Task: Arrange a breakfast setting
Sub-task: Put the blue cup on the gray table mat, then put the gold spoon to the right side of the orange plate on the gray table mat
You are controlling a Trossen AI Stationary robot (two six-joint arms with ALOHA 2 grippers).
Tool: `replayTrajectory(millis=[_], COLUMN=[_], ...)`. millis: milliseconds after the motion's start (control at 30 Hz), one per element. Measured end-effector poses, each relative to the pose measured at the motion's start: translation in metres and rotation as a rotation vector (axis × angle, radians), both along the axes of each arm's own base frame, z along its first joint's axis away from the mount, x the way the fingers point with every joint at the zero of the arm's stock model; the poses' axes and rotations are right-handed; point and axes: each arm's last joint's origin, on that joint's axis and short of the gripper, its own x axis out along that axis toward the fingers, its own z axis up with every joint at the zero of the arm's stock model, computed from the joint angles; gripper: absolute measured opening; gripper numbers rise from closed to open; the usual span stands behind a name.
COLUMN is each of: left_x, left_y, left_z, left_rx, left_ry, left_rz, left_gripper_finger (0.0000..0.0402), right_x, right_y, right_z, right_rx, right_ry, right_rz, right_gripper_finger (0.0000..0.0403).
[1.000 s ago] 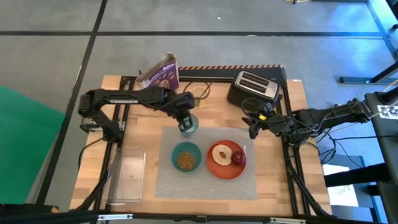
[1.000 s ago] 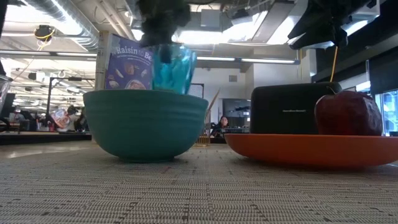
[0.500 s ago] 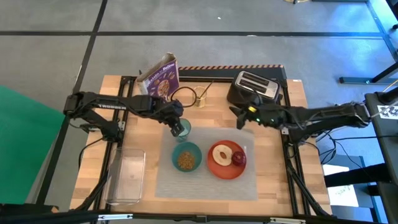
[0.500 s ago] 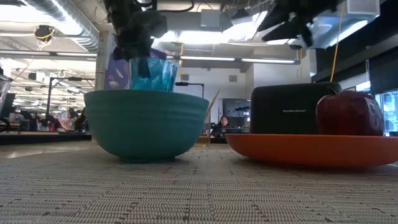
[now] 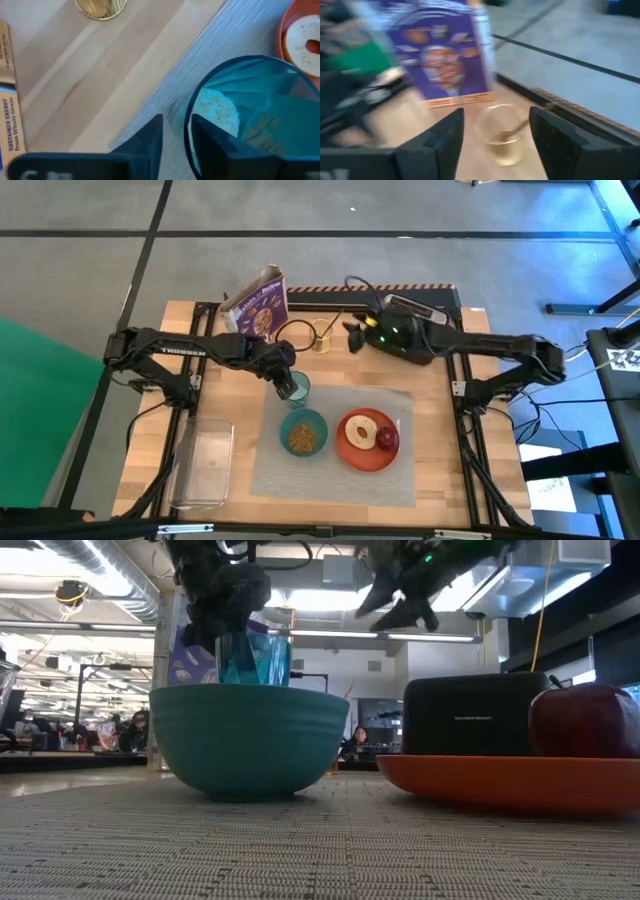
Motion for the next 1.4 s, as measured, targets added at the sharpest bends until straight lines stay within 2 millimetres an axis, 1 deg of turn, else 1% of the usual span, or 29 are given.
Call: replayTrajectory(millis=[67,133,267,333,433,567,700,867,967,1067,1167,1333,1400], left_x=[-0.001,-0.002,-0.007,-0.011,-0.019,-0.031,-0.043,-0.048,-0.049,-0.049,-0.049,-0.049,-0.049], left_y=[0.002,0.003,0.007,0.008,0.011,0.015,0.020,0.025,0.025,0.025,0.026,0.026,0.027], left_z=[0.001,0.004,0.020,0.033,0.049,0.067,0.077,0.080,0.081,0.080,0.081,0.081,0.081], left_rx=[-0.007,-0.007,0.010,0.044,0.092,0.145,0.165,0.176,0.178,0.179,0.190,0.196,0.202], left_ry=[-0.003,-0.014,-0.051,-0.100,-0.153,-0.207,-0.244,-0.242,-0.249,-0.244,-0.240,-0.237,-0.233], left_rz=[0.004,0.013,0.037,0.046,0.072,0.092,0.117,0.128,0.130,0.126,0.113,0.107,0.099], left_gripper_finger=[0.0117,0.0135,0.0161,0.0168,0.0173,0.0174,0.0174,0.0174,0.0174,0.0174,0.0174,0.0174,0.0174], right_x=[0.006,0.011,0.019,0.022,0.030,0.039,0.044,0.050,0.050,0.050,0.050,0.050,0.051], right_y=[-0.016,-0.031,-0.051,-0.056,-0.059,-0.063,-0.070,-0.079,-0.082,-0.081,-0.081,-0.081,-0.082], right_z=[-0.003,-0.006,-0.018,-0.028,-0.040,-0.056,-0.073,-0.079,-0.082,-0.083,-0.083,-0.083,-0.082], right_rx=[0.006,0.031,0.136,0.177,0.193,0.205,0.244,0.233,0.254,0.261,0.264,0.265,0.256], right_ry=[0.035,0.049,0.028,0.043,0.060,0.076,0.085,0.044,0.035,0.038,0.039,0.039,0.032], right_rz=[-0.060,-0.087,-0.114,-0.121,-0.114,-0.132,-0.174,-0.189,-0.190,-0.180,-0.178,-0.172,-0.165], right_gripper_finger=[0.0230,0.0236,0.0234,0.0228,0.0218,0.0212,0.0211,0.0205,0.0184,0.0151,0.0109,0.0024,0.0011])
